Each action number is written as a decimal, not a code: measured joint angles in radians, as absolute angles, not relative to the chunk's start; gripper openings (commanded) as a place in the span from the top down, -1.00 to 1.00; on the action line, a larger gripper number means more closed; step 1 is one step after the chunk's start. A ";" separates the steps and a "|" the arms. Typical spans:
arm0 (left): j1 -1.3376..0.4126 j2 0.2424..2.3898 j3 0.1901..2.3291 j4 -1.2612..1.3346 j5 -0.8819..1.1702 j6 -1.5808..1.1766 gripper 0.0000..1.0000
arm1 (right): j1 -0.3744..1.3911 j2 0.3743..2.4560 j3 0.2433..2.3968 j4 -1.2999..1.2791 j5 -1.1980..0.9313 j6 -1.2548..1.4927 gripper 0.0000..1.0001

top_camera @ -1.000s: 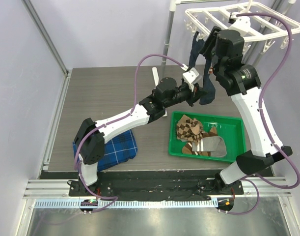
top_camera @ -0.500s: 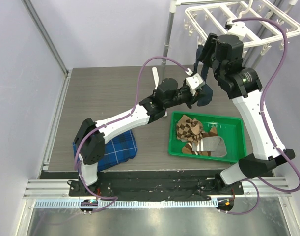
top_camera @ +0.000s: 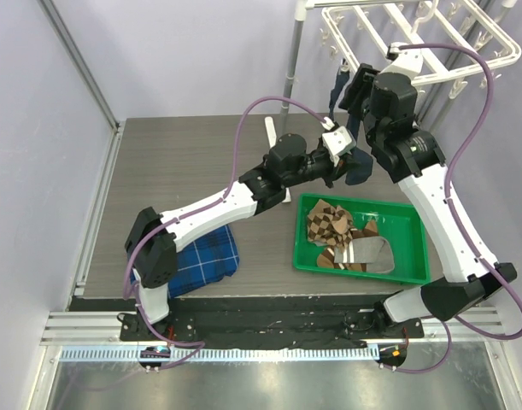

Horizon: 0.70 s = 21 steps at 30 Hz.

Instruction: Remove the socks clipped to the hanger

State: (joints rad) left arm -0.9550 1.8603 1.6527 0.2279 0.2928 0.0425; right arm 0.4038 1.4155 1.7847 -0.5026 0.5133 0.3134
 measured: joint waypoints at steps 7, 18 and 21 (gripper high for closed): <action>-0.957 1.855 1.653 0.228 0.298 0.043 1.00 | 0.404 1.413 1.711 -0.412 0.515 0.313 -0.38; -0.962 1.855 1.653 0.231 0.297 0.042 1.00 | 0.404 1.387 1.569 -0.202 0.523 0.305 0.05; -0.962 1.855 1.653 0.236 0.297 0.042 1.00 | 0.404 1.382 1.559 -0.165 0.540 0.302 0.88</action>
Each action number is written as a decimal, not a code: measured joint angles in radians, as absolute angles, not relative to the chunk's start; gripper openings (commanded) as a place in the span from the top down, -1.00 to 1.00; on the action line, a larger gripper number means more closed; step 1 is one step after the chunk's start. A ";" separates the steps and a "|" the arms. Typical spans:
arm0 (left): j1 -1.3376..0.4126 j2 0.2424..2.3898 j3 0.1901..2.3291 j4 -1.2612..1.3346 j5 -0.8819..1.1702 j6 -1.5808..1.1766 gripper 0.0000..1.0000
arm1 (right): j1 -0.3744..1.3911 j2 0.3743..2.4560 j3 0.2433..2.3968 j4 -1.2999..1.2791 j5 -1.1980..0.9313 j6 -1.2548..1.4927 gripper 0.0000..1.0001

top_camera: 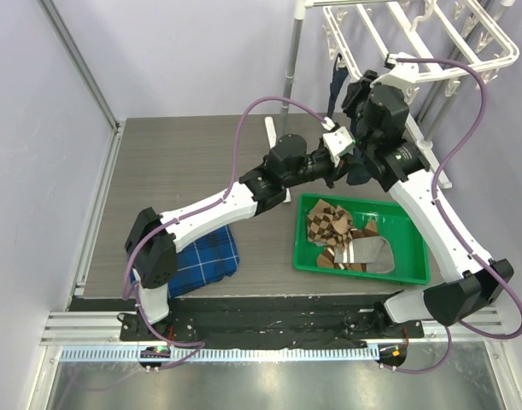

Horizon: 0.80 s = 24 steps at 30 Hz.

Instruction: Remove the socks clipped to the hanger

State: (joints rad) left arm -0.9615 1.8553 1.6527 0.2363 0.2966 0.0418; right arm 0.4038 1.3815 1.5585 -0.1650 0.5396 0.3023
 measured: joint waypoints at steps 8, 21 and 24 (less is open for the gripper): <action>-0.962 1.853 1.634 0.259 0.279 0.043 1.00 | 0.404 1.381 1.559 -0.131 0.548 0.315 0.98; -0.967 1.836 1.538 0.266 0.238 0.053 1.00 | 0.403 1.412 1.846 -0.425 0.518 0.371 0.98; -0.967 1.820 1.538 0.265 0.239 0.053 1.00 | 0.404 1.415 1.859 -0.464 0.517 0.372 0.98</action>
State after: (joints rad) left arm -0.9668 1.8202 1.5383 0.2649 0.2386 0.0528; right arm 0.4038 1.4147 1.8591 -0.4644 0.5167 0.3721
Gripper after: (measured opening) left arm 0.017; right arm 0.299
